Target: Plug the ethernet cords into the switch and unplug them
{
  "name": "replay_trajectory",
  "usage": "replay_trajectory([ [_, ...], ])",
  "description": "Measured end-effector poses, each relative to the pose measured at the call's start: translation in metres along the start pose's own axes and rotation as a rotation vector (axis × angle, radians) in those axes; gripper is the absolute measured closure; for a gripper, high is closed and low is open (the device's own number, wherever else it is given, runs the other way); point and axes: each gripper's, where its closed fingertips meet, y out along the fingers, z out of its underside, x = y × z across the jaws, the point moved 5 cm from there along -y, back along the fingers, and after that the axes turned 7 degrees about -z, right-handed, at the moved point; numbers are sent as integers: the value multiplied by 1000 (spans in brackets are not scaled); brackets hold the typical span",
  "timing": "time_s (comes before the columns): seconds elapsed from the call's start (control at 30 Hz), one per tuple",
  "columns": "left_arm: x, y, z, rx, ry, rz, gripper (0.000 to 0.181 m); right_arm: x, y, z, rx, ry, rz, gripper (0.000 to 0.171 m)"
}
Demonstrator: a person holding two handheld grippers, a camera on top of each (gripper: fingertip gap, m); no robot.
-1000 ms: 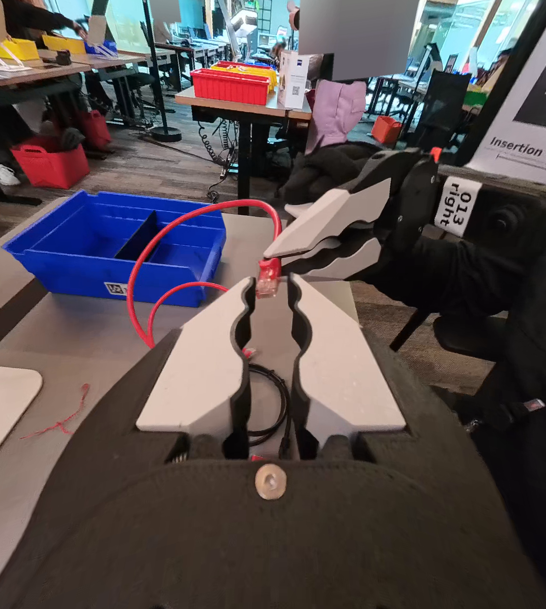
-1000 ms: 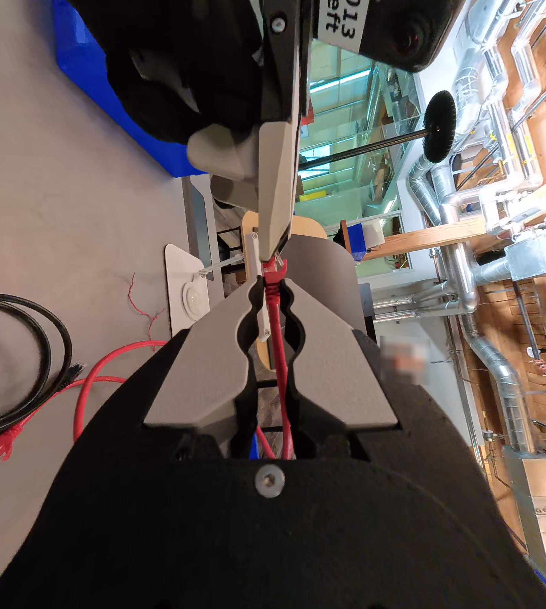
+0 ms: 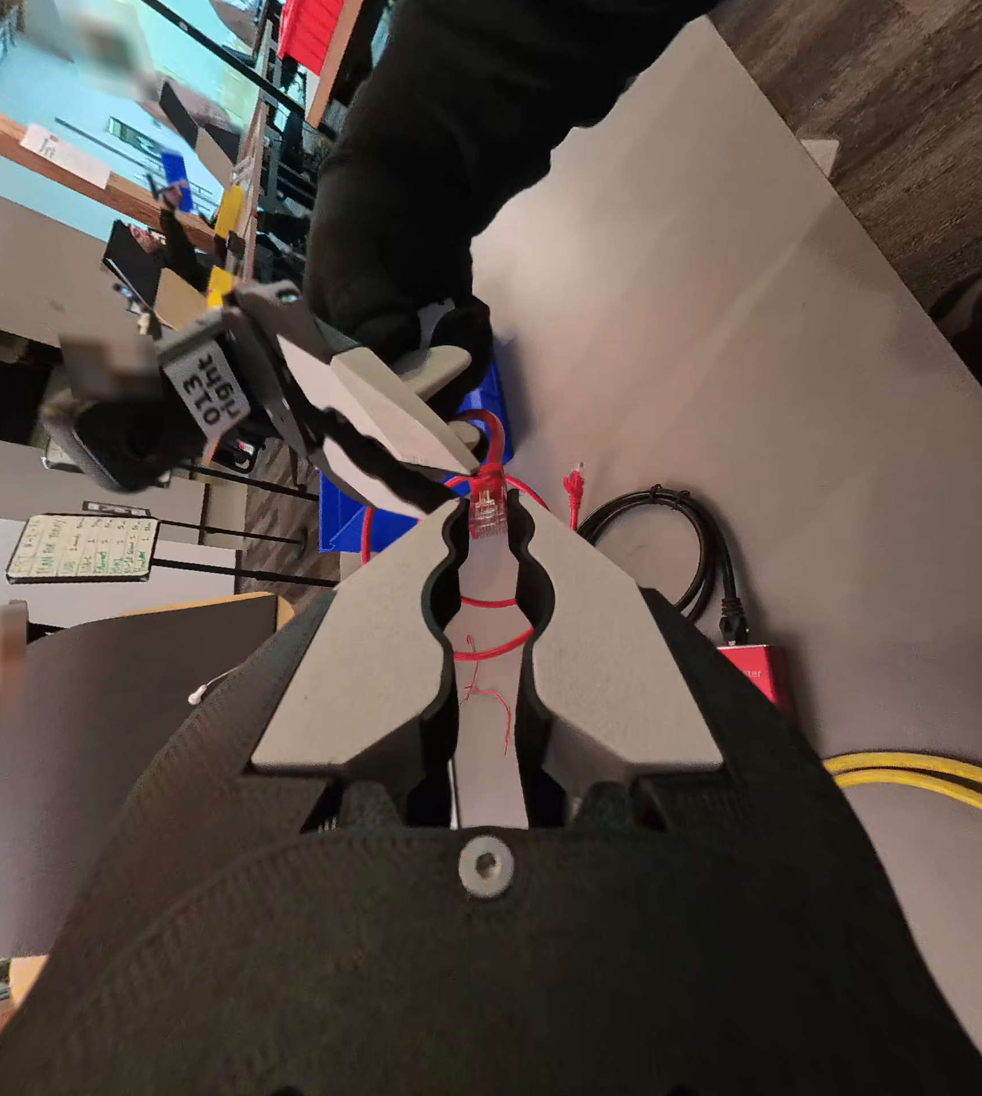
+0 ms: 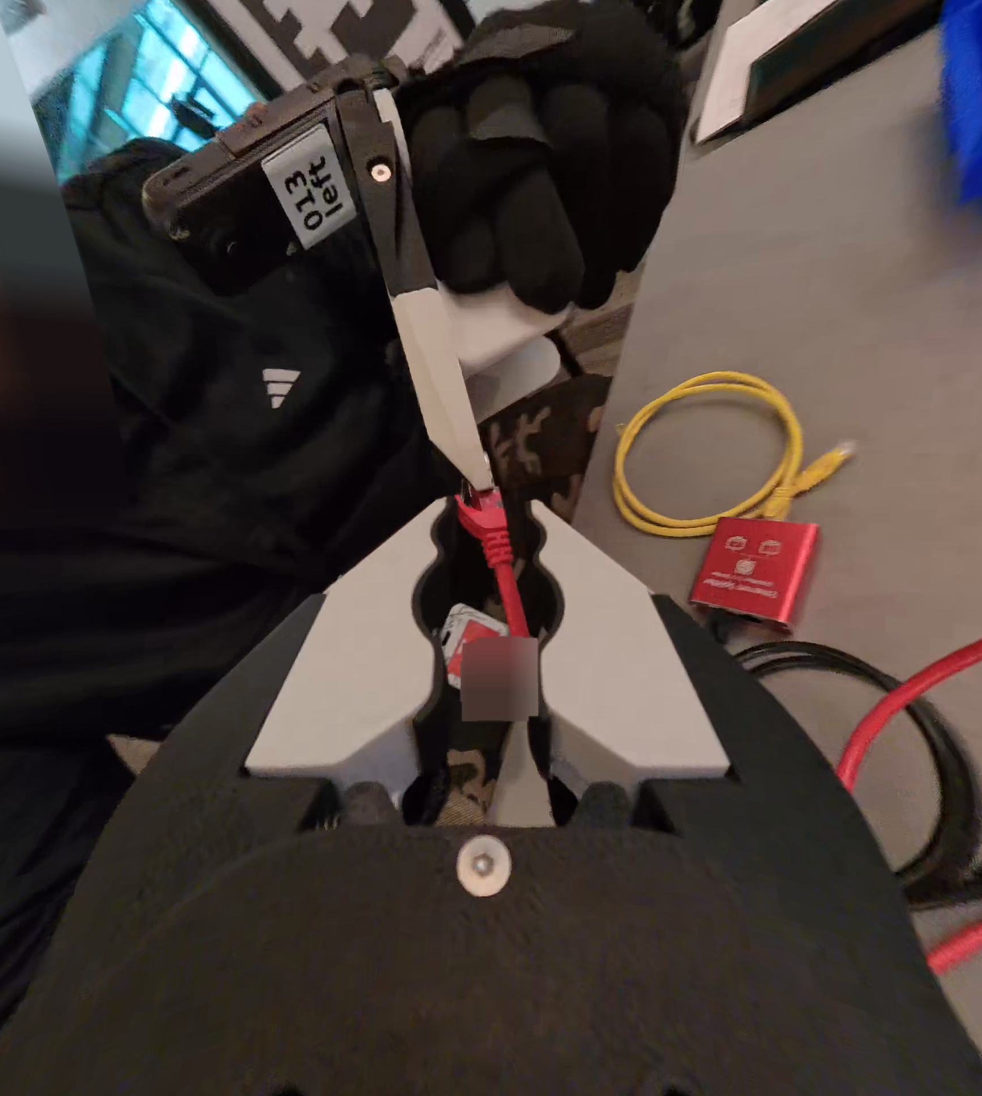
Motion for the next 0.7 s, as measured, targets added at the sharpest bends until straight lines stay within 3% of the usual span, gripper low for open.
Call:
replay_trajectory([
  [0.23, -8, -4, -2, -21, 31, 2, 172, -1, 12, 9, 11, -5, -114, 156],
  [0.47, -3, -2, 27, -3, -100, -7, 169, -16, 9, 6, -107, 6, 7, 161],
  [0.57, -7, -2, 49, 63, -153, -7, 158, -22, 8, 15, -143, 50, 48, 161],
  [0.7, -36, 1, 86, 201, -335, 176, 137, -35, 3, 38, -167, 135, 91, 161],
])
